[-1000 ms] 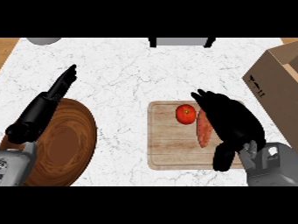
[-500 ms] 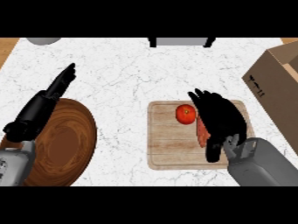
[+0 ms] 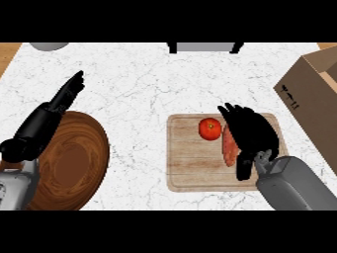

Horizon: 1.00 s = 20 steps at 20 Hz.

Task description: Pick the sweet potato from the cutting board and place it in the cardboard box

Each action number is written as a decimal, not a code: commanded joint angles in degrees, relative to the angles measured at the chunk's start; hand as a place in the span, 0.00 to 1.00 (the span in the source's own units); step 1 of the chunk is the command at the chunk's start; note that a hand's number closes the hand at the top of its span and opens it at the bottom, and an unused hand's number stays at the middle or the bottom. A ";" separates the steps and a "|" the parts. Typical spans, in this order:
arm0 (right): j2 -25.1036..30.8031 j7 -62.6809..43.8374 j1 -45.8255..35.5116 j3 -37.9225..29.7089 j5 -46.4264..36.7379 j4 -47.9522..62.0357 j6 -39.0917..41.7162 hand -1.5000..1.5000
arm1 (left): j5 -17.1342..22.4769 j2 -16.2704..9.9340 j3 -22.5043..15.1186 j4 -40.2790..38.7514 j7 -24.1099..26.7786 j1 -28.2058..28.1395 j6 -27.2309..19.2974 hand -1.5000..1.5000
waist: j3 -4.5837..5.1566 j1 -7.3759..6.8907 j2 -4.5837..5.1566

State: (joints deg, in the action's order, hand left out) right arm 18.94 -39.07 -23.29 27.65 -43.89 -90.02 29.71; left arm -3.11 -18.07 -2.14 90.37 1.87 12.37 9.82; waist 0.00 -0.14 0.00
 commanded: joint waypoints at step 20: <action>-5.32 15.68 5.08 -6.37 -13.44 12.56 -4.13 0.00 | -5.14 3.16 4.81 -5.84 4.91 0.96 3.79 0.50 | 0.00 0.16 0.03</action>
State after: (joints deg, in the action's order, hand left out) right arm 14.47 -26.27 -19.58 21.27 -55.79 -78.51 26.42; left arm -7.81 -14.49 0.94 88.24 4.65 12.02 12.66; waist 0.00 -0.04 0.00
